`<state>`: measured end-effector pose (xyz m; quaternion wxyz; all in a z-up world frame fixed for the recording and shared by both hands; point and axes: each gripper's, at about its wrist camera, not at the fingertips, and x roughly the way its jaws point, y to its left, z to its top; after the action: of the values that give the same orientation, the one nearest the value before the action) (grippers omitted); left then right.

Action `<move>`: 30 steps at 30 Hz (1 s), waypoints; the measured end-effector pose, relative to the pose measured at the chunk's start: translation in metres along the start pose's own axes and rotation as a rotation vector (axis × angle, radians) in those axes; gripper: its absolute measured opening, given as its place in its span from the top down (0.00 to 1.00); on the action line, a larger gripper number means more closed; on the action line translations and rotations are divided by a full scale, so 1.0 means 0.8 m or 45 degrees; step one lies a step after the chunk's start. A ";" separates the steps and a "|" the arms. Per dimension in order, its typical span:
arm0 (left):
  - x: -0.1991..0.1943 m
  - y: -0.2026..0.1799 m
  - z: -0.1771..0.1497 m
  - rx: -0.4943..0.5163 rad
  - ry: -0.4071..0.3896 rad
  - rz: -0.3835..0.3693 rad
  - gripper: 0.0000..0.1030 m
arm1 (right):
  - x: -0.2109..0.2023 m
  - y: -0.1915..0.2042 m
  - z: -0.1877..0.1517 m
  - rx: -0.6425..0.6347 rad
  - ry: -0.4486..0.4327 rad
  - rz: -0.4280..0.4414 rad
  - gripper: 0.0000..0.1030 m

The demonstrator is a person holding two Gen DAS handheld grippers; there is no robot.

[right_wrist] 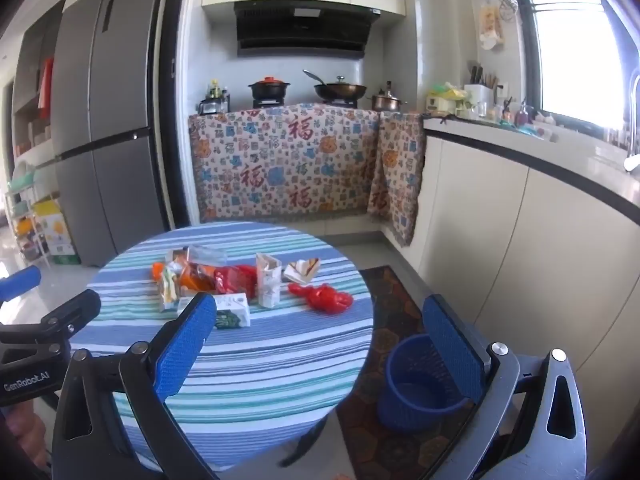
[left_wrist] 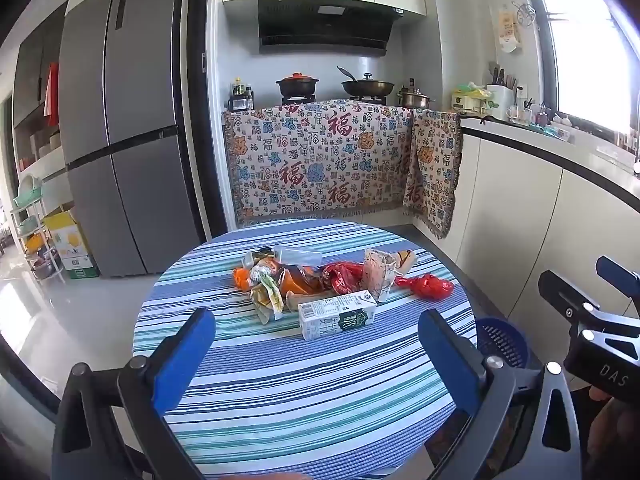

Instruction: Collect trash

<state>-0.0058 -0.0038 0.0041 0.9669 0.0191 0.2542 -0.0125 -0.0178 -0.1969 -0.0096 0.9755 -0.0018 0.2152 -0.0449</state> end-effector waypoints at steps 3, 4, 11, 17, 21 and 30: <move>-0.001 -0.001 0.001 0.002 0.003 -0.004 0.00 | -0.001 0.005 0.000 -0.005 -0.001 -0.011 0.00; -0.001 -0.001 0.002 0.002 0.005 -0.007 0.00 | -0.001 0.005 0.001 -0.007 0.002 -0.011 0.00; -0.004 -0.002 0.003 0.000 0.005 -0.017 0.00 | -0.003 0.004 0.002 -0.011 0.005 -0.013 0.00; -0.006 -0.003 0.004 0.003 0.007 -0.024 0.00 | -0.003 0.003 0.000 -0.010 0.004 -0.016 0.00; -0.006 -0.003 0.004 0.004 0.008 -0.023 0.00 | -0.003 0.002 0.000 -0.013 0.004 -0.018 0.00; -0.009 -0.005 0.004 0.002 0.008 -0.025 0.00 | -0.002 0.001 -0.001 -0.007 0.005 -0.024 0.00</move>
<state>-0.0107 -0.0075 0.0102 0.9659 0.0176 0.2573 -0.0221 -0.0200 -0.1962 -0.0098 0.9747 -0.0063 0.2171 -0.0536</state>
